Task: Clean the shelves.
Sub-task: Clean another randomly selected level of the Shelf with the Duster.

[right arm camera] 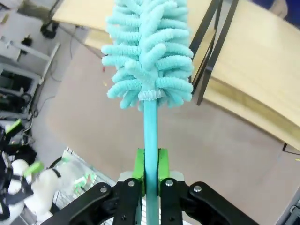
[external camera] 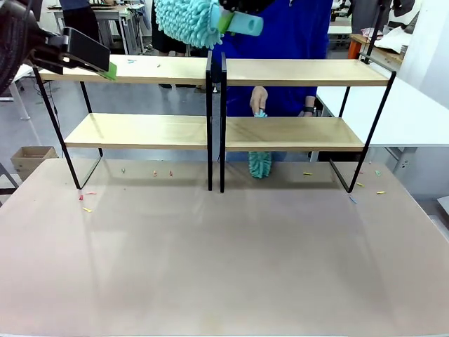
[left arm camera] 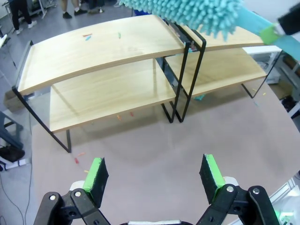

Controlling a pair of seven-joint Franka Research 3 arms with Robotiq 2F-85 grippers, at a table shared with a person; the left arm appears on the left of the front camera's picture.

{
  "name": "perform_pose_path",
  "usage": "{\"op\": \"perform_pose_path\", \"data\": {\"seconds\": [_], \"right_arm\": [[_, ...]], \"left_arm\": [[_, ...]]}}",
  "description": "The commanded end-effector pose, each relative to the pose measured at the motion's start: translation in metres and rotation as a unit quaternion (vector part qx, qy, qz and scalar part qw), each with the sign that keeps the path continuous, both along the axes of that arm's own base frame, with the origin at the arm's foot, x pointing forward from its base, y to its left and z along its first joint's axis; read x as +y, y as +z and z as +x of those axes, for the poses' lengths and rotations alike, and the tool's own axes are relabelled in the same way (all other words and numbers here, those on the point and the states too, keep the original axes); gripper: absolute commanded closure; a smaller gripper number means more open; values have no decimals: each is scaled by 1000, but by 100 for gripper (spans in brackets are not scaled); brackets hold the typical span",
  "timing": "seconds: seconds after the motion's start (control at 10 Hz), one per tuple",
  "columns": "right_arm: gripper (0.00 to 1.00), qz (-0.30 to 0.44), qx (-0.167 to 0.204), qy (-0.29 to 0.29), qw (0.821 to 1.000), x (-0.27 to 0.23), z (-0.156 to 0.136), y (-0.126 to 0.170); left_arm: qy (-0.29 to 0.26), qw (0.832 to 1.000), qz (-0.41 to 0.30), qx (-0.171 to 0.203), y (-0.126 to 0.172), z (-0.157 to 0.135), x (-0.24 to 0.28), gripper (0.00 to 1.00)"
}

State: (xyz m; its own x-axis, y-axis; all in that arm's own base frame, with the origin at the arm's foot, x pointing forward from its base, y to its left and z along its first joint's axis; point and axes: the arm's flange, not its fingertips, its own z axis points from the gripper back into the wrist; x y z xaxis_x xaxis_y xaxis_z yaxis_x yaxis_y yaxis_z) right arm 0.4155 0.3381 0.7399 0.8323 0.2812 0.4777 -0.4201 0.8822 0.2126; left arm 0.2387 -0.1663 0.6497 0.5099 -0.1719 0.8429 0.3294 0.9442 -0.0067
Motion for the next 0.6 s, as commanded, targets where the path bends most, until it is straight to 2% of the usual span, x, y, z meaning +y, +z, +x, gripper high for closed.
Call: {"op": "perform_pose_path", "data": {"seconds": [0.0, 0.3, 0.5], "right_arm": [[88, -12, 6, -23, 1000, 38, 36, 6], [88, -17, -3, -50, 999, 67, 87, -15], [88, -10, 5, -39, 999, 73, 103, -28]], "left_arm": [[2, 1000, -1, -2, 0, -1, 1, 0], [2, 1000, -1, -2, 0, -1, 1, 0], [2, 1000, -1, -2, 0, -1, 1, 0]]}}
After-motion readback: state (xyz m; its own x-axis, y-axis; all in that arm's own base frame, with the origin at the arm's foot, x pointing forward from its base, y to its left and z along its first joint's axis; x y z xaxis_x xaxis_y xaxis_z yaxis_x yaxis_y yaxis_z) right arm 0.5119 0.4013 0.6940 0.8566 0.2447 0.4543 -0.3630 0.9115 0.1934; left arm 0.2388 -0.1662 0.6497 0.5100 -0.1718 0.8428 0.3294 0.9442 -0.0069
